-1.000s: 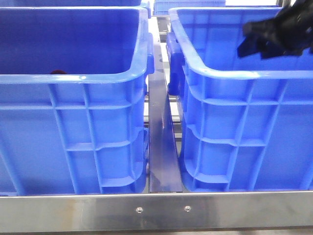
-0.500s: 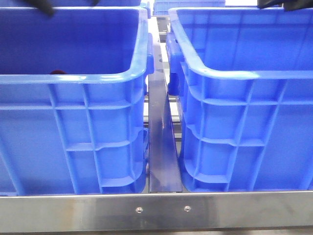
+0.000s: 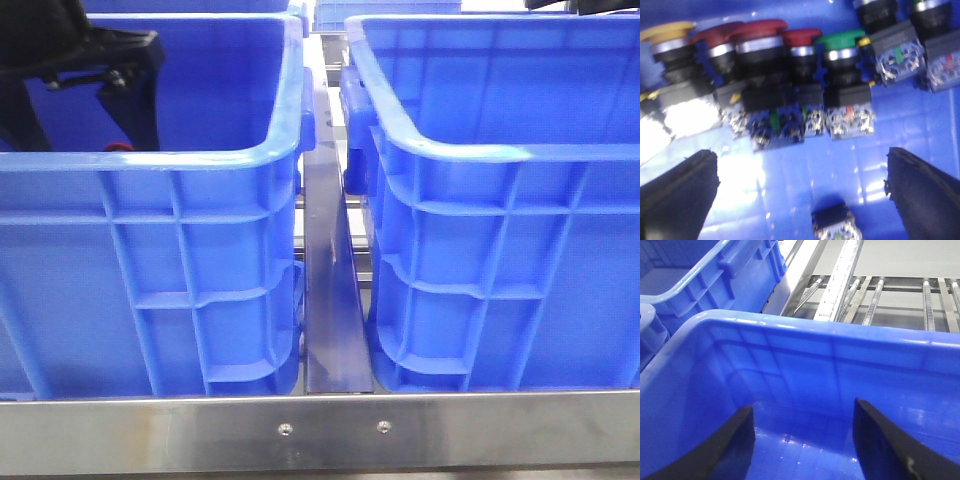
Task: Pick red and yellow buttons and place in box
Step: 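Reach the left gripper into the button bin and grasp a red-capped button, then lift the red button with the left gripper toward the bins' shared edge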
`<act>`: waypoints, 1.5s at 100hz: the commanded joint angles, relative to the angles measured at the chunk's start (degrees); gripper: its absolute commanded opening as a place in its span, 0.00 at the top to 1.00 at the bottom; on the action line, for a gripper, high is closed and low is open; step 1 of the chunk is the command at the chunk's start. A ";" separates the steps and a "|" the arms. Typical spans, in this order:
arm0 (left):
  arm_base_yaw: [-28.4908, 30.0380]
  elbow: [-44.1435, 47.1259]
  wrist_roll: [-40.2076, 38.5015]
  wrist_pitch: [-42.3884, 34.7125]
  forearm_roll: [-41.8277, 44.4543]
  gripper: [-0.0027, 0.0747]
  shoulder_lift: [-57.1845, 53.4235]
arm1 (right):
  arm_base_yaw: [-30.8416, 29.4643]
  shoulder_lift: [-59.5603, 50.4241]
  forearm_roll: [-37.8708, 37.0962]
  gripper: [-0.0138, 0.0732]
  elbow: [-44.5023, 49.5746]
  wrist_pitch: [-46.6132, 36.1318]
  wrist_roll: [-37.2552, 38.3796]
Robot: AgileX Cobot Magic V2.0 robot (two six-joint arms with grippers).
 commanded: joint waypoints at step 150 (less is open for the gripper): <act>2.50 -2.44 -0.75 -9.00 -0.48 0.86 4.34 | -0.20 -2.24 1.41 0.31 -1.36 2.27 -0.50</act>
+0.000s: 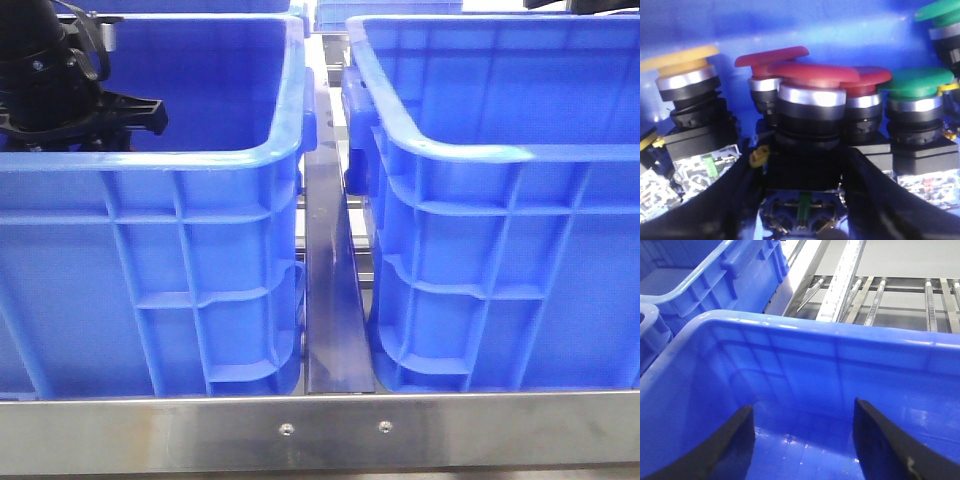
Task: Pick red and yellow buttons and place in box
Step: 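Lift the red button with the left gripper toward the bins' shared edge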
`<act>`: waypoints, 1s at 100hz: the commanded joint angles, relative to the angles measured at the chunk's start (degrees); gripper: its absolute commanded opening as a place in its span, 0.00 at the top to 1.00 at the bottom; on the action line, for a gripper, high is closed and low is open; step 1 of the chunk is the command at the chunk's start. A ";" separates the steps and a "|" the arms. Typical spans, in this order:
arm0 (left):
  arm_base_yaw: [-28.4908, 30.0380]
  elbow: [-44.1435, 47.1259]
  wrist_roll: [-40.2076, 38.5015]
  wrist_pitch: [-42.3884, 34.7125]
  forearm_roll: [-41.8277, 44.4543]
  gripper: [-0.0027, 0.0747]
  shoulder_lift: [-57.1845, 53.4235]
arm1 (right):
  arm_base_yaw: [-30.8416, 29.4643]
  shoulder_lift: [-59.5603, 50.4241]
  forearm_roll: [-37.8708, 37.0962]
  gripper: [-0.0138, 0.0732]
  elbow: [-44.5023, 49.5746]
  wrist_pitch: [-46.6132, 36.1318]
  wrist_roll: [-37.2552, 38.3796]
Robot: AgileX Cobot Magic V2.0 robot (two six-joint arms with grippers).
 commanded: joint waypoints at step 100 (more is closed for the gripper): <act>-20.18 -1.90 29.74 -5.37 -18.83 0.86 -21.10 | -0.20 -7.80 -4.62 0.29 -0.76 28.87 30.49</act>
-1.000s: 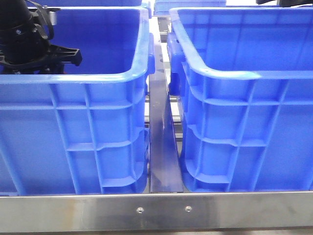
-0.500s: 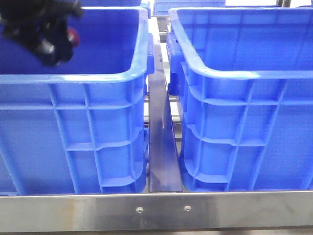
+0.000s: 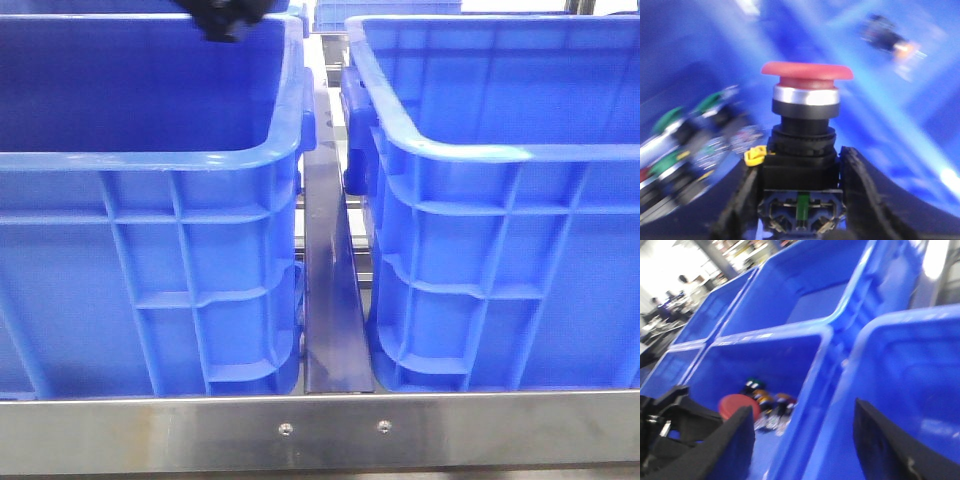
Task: Pick red and yellow buttons and place in box
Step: 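Lift the red button with the left gripper toward the bins' shared edge, then grasp the red button with the right gripper and open the left gripper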
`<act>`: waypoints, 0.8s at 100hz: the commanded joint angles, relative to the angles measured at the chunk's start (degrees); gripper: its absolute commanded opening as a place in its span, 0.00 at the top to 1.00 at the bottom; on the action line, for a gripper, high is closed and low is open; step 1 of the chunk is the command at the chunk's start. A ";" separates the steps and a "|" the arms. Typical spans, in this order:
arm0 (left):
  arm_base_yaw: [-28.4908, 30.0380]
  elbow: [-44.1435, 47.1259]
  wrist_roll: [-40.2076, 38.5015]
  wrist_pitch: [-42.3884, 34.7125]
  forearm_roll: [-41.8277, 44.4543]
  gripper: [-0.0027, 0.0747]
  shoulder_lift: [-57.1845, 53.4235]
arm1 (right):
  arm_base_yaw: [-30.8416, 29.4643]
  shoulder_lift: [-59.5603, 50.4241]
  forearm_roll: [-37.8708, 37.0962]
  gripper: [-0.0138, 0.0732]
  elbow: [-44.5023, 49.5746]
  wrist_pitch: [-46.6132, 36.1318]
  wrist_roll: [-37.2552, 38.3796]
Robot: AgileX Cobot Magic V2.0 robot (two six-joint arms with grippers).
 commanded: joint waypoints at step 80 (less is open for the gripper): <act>-11.59 -1.90 7.62 -4.74 -2.33 0.86 -2.59 | 3.01 1.02 -9.33 0.10 -1.46 18.34 11.52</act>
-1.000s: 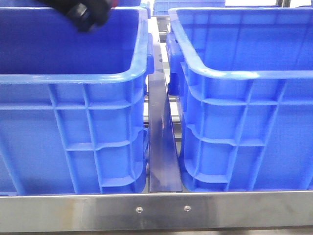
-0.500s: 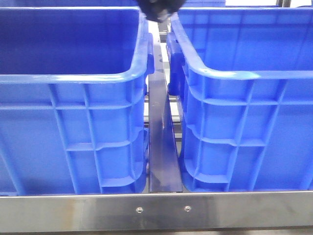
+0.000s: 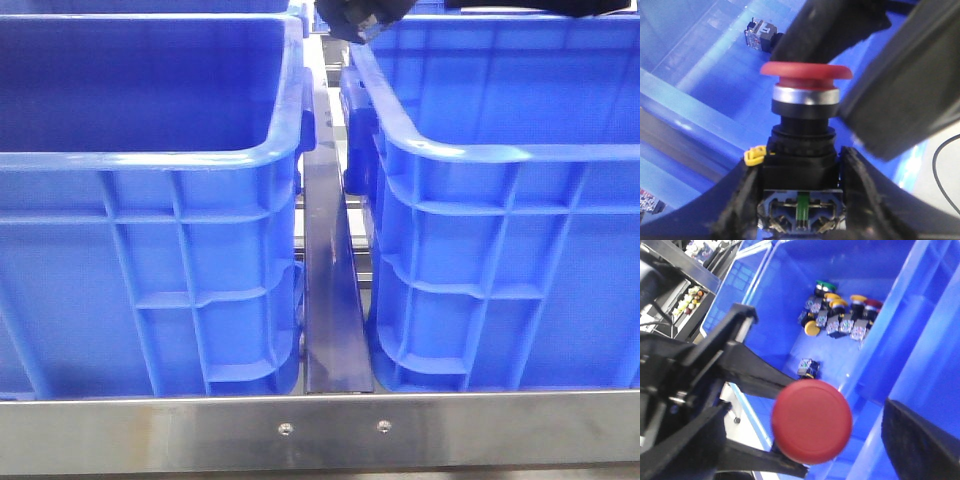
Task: Pick red and yellow buttons and place in box
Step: 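Grasp the red button with the right gripper and open the left gripper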
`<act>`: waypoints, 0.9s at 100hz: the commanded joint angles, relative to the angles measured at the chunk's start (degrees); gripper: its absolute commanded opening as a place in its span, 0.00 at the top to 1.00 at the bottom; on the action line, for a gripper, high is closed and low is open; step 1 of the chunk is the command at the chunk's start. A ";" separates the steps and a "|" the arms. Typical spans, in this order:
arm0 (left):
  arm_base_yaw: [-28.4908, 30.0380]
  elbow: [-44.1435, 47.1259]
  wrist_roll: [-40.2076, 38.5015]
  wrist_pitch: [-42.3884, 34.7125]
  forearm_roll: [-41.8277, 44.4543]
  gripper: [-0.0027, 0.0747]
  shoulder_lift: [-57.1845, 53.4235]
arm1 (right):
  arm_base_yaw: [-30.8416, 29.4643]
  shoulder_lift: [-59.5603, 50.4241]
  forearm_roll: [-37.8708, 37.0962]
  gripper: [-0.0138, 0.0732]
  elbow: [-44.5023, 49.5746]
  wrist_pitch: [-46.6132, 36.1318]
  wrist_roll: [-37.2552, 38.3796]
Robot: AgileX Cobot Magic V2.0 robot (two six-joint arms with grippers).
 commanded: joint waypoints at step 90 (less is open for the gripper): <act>-0.58 -1.90 0.30 0.07 -0.21 0.23 -2.59 | -4.12 -1.05 3.28 0.55 -5.57 -6.90 -0.08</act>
